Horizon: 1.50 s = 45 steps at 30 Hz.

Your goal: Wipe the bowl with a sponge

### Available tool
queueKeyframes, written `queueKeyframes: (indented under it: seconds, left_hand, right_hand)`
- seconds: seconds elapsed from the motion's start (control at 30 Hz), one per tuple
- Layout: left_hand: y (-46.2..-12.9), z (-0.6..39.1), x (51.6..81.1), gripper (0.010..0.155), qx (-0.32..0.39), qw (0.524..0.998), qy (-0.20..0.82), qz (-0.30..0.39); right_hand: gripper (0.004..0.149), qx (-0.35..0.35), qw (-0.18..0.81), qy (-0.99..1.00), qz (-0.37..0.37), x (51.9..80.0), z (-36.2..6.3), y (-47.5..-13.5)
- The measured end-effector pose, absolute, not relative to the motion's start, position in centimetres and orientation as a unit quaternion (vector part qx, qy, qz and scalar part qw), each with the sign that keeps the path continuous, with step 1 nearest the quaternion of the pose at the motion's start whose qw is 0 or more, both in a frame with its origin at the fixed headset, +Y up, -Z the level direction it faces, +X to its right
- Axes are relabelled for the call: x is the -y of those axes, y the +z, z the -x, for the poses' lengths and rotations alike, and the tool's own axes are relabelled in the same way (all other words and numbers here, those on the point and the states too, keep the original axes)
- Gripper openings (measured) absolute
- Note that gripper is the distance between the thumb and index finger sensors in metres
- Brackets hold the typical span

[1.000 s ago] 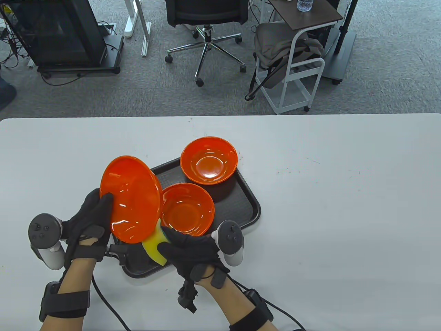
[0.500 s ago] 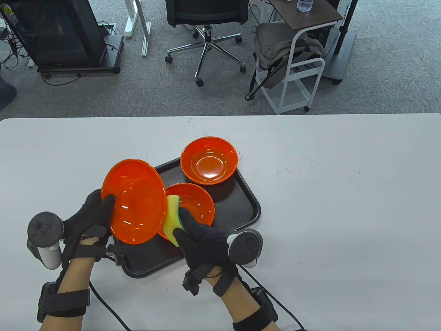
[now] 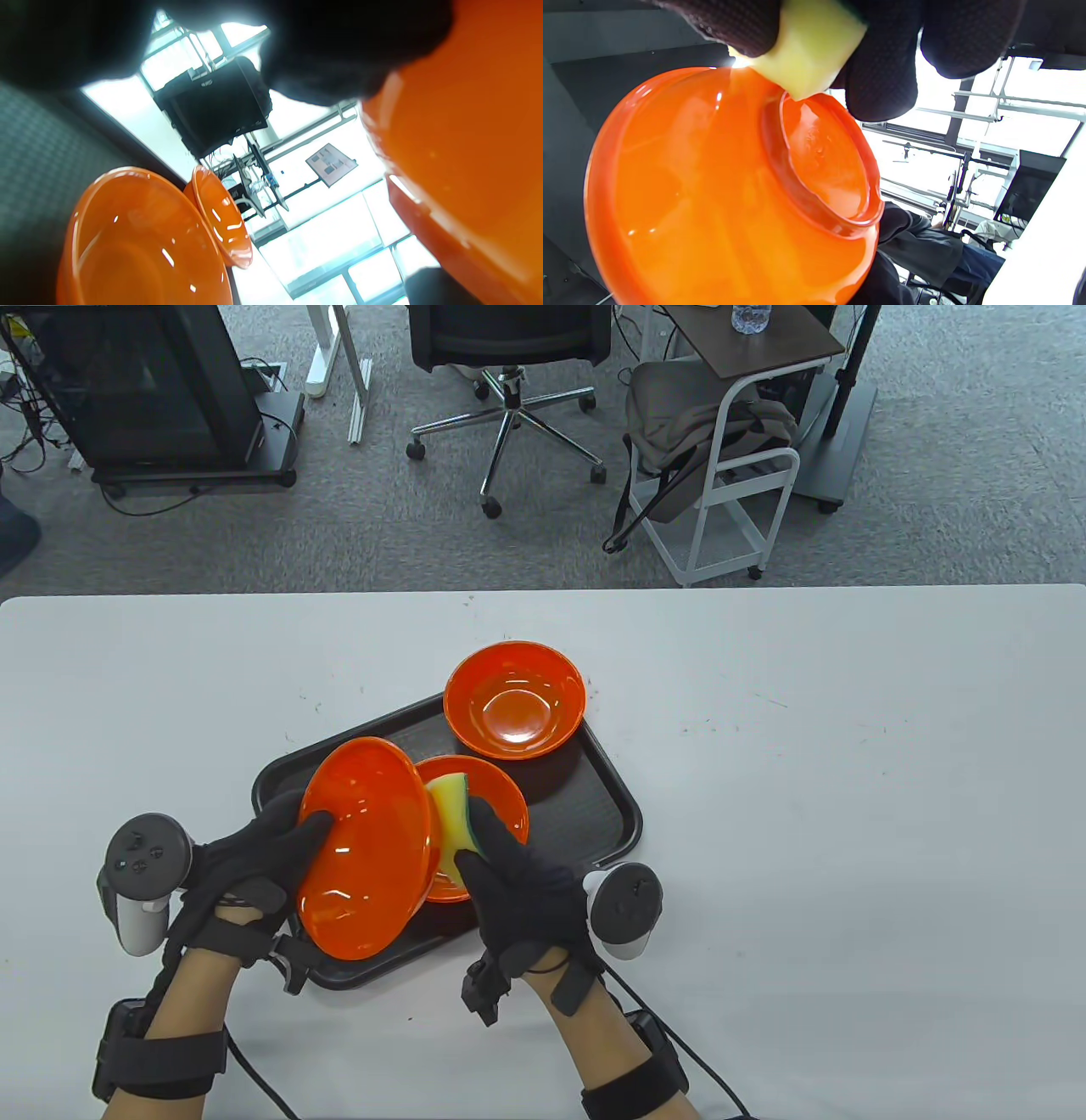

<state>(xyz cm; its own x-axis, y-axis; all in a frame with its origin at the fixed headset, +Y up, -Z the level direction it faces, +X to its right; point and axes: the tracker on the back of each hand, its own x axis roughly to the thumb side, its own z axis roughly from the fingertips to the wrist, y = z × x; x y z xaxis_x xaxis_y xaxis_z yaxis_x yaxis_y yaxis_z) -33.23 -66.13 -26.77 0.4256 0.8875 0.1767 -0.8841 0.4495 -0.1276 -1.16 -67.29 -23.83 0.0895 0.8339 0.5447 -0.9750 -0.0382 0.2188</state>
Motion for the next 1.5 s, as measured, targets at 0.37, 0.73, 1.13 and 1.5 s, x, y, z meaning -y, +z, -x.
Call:
queueKeyframes:
  seconds: [0.37,0.73,1.13,1.5]
  left_hand:
    - [-26.4,30.9,66.3,0.057,0.171,0.811,0.558,0.047]
    - [-26.2,30.6,66.0,0.057,0.174,0.783,0.597,-0.012]
    - [-26.4,33.2,65.8,0.056,0.107,0.789,0.6,-0.072]
    - [-26.7,36.2,65.8,0.054,0.035,0.808,0.577,-0.117]
  right_hand:
    - [0.051,0.065,0.7,0.653,-0.283,68.2,1.6,-24.5]
    - [0.053,-0.035,0.712,0.631,-0.306,69.3,4.8,-23.9]
    - [0.054,-0.066,0.701,0.627,-0.333,69.0,5.8,-23.4]
    - [0.055,-0.044,0.709,0.619,-0.334,68.6,5.2,-23.5]
